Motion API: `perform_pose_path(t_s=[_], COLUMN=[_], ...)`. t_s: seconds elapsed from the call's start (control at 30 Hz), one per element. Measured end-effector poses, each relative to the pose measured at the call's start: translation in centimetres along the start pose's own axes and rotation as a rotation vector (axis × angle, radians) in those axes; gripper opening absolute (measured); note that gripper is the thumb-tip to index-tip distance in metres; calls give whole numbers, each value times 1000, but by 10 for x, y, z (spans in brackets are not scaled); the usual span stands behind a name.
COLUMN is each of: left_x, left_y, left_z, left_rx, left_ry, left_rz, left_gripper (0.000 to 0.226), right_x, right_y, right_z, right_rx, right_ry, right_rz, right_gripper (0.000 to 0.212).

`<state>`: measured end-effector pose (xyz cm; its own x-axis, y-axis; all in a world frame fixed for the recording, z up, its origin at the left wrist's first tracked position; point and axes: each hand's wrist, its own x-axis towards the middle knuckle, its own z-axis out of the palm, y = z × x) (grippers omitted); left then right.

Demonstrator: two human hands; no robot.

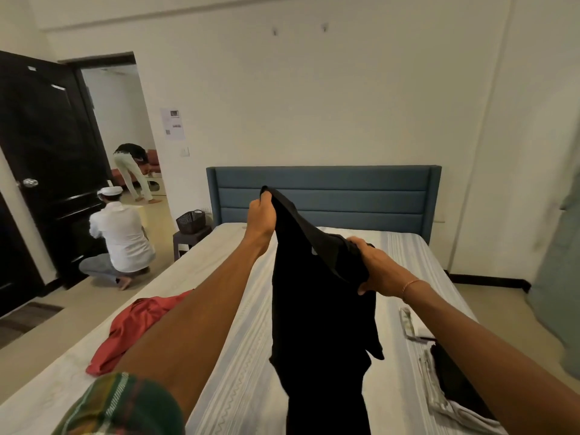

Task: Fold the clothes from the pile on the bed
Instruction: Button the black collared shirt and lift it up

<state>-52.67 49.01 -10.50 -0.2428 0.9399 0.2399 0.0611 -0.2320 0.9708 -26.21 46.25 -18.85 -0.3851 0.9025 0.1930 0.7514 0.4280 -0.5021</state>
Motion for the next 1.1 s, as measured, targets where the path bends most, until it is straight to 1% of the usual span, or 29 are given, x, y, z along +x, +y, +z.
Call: perform_pose_path(t_s=[0.07, 0.13, 0.17, 0.23, 0.27, 0.33, 0.37, 0.47, 0.53, 0.6, 0.67, 0.77, 0.8, 0.87, 0.93, 1.0, 1.03, 1.1], left_x=[2, -1, -7, -14, -15, -15, -16, -16, -13, -15, -19, -24, -26, -32, -37, -40, -42, -46], left_y=[-5, -6, -2, 3, 3, 0, 0, -2, -4, -1, 2, 7, 7, 9, 10, 9, 8, 4], left_z=[-4, -7, -7, -7, -8, -12, -16, -33, -45, -55, -64, -78, -83, -93, -105, -114, -117, -121], left_rx=[-53, -39, -16, 83, 160, 367, 472, 691, 816, 898, 934, 945, 954, 1017, 1055, 1068, 1078, 1094], left_ry=[-87, -154, -195, -252, -279, -309, -303, -298, -335, -346, -338, -344, -360, -394, -436, -464, -460, -398], left_rz=[-60, -77, -65, 3, 61, 203, 275, 485, 581, 612, 635, 680, 696, 745, 808, 858, 884, 939], left_gripper=[51, 62, 63, 60, 55, 41, 37, 39, 37, 34, 33, 40, 45, 62, 74, 72, 66, 52], right_x=[-5, -10, -13, -20, -22, -27, -29, -37, -43, -49, -51, -53, -53, -59, -73, -87, -92, -99], right_y=[2, 2, 2, -2, -4, -6, -9, -17, -23, -30, -38, -57, -58, -62, -76, -85, -88, -88], right_z=[3, 3, 3, 2, 2, 0, -1, -3, -3, -3, -1, -4, -6, -9, -8, -4, -2, 0], right_rx=[-62, -112, -65, 123, 215, 336, 381, 535, 533, 543, 492, 271, 165, -54, -139, -192, -216, -250], right_ry=[56, 216, 300, 414, 440, 442, 435, 422, 427, 412, 442, 484, 481, 508, 577, 641, 665, 708], right_rz=[-16, -2, 0, 0, 30, 99, 114, 111, 76, 99, 110, 148, 157, 168, 145, 130, 143, 197], right_gripper=[65, 46, 38, 26, 24, 28, 30, 29, 31, 27, 30, 30, 32, 43, 48, 51, 46, 25])
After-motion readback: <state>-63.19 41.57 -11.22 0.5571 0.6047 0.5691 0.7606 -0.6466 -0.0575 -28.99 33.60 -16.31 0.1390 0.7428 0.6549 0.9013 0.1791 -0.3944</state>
